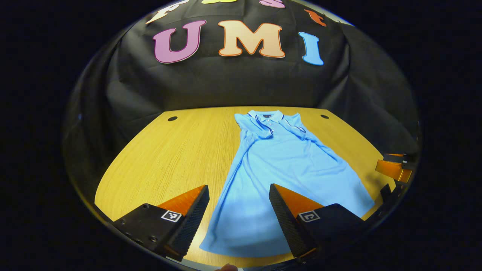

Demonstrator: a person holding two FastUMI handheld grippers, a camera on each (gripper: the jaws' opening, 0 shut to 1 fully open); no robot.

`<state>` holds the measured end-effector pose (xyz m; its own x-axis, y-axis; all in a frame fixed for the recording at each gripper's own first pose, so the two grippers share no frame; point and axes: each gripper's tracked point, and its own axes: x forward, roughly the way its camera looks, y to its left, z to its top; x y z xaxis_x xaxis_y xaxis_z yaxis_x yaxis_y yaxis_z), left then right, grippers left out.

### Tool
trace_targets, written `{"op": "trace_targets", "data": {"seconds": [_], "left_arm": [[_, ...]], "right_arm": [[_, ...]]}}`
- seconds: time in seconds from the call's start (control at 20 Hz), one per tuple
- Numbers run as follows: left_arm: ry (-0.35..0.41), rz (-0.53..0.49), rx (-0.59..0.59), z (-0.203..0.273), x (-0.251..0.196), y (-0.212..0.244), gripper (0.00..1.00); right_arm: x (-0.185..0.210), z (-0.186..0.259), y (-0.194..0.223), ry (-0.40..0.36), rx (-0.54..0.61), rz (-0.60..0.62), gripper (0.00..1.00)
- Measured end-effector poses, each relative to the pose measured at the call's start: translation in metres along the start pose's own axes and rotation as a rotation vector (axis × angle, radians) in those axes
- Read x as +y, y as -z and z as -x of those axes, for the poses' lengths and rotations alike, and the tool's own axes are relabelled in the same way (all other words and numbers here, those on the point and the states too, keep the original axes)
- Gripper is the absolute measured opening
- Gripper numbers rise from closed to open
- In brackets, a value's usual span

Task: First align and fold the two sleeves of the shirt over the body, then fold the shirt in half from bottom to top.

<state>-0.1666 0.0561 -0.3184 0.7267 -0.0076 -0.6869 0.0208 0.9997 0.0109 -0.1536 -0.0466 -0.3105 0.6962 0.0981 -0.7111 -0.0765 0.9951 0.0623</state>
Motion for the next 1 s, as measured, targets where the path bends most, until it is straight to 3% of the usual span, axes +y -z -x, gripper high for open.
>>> {"op": "trace_targets", "data": {"seconds": [0.5, 0.95, 1.0], "left_arm": [[0.002, -0.055, 0.137, 0.021, 0.003, 0.087, 0.96], [0.024, -0.038, 0.157, 0.022, 0.0, 0.104, 0.97], [0.032, -0.042, 0.151, 0.021, 0.0, 0.102, 0.98]], "right_arm": [[0.011, 0.011, 0.073, 0.008, 0.116, 0.06, 0.98], [0.013, 0.008, 0.12, 0.036, 0.222, 0.086, 0.98], [0.014, 0.007, 0.119, 0.041, 0.217, 0.071, 0.94]]}}
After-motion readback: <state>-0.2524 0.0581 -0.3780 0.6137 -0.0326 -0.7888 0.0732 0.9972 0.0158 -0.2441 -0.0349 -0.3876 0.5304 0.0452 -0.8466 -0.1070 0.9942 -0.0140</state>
